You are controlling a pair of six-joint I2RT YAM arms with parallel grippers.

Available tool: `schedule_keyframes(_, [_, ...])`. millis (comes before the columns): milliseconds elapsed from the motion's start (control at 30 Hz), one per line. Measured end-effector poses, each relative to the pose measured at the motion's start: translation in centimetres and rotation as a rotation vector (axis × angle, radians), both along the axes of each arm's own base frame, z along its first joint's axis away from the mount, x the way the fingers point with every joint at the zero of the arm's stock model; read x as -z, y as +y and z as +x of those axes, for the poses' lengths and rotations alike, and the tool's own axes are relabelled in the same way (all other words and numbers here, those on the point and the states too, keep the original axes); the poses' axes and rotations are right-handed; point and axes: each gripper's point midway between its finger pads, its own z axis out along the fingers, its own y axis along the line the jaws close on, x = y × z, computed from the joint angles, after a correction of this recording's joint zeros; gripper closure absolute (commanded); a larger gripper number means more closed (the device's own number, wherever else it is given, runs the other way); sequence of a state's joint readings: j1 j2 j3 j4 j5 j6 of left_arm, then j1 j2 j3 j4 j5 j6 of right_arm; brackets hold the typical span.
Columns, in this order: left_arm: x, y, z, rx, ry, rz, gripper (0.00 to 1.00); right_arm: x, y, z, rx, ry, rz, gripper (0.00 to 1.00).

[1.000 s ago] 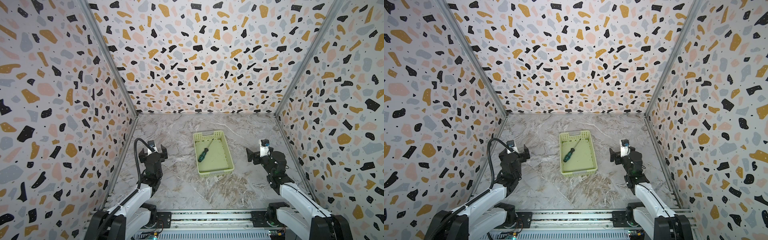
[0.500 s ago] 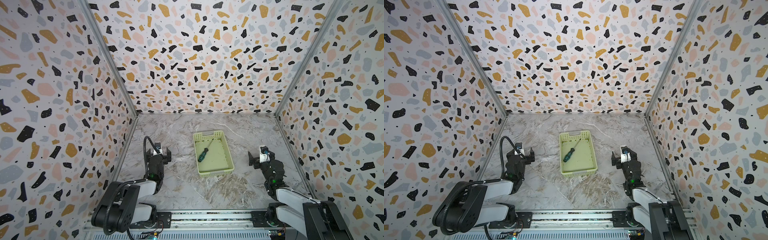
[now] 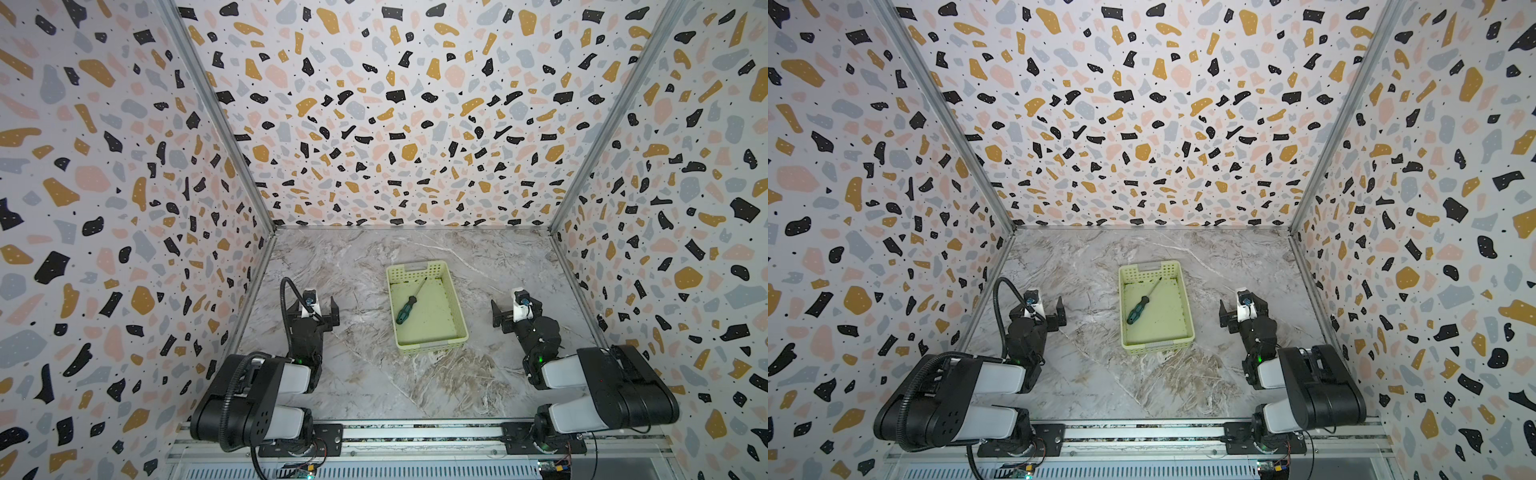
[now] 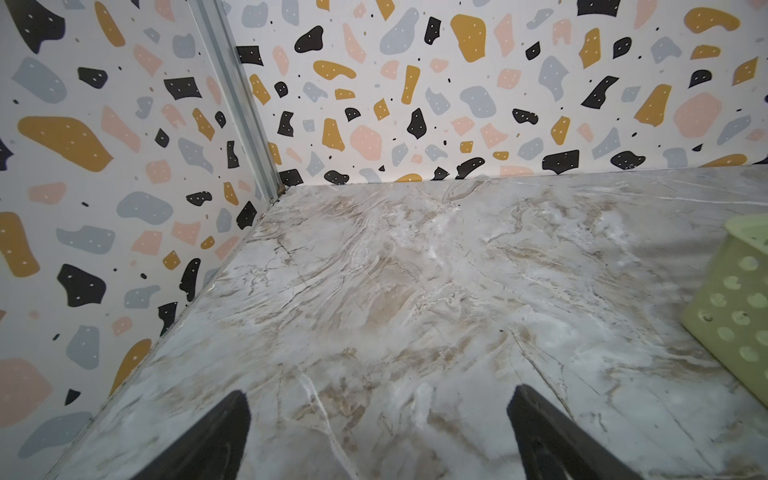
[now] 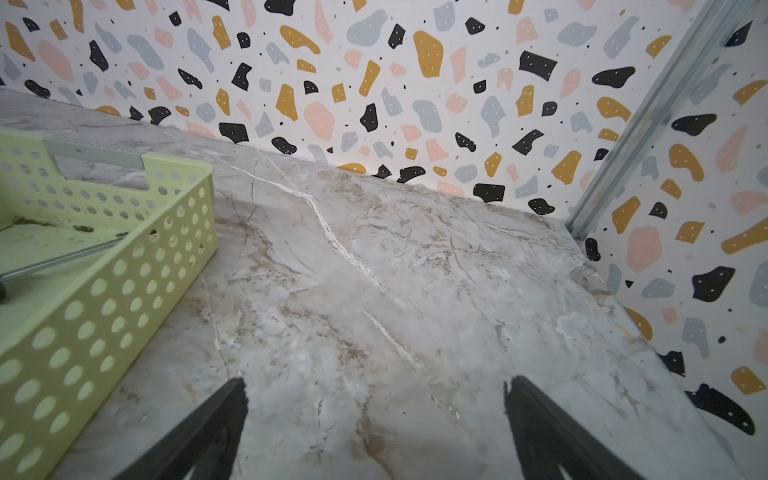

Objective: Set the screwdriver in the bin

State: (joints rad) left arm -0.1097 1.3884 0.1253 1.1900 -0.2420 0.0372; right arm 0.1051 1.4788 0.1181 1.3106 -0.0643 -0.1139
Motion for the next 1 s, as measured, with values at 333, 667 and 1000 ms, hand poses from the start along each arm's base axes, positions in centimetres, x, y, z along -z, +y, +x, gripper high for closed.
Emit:
schedule_keyframes(333, [-0.1, 0.8, 0.4, -0.035, -0.001, -0.03, 0.01, -0.9, -1.7, 1.6, 0.005, -0.002, 0.085, 0.01])
schedule_keyframes(667, [-0.1, 1.4, 0.3, -0.075, -0.004, -0.043, 0.0, -0.7, -1.7, 1.7, 0.023, 0.011, 0.101, 0.01])
schedule_keyframes(1000, [-0.1, 1.6, 0.3, -0.086, -0.003, -0.045, 0.0, -0.1, -1.5, 1.7, 0.049, 0.034, 0.086, 0.01])
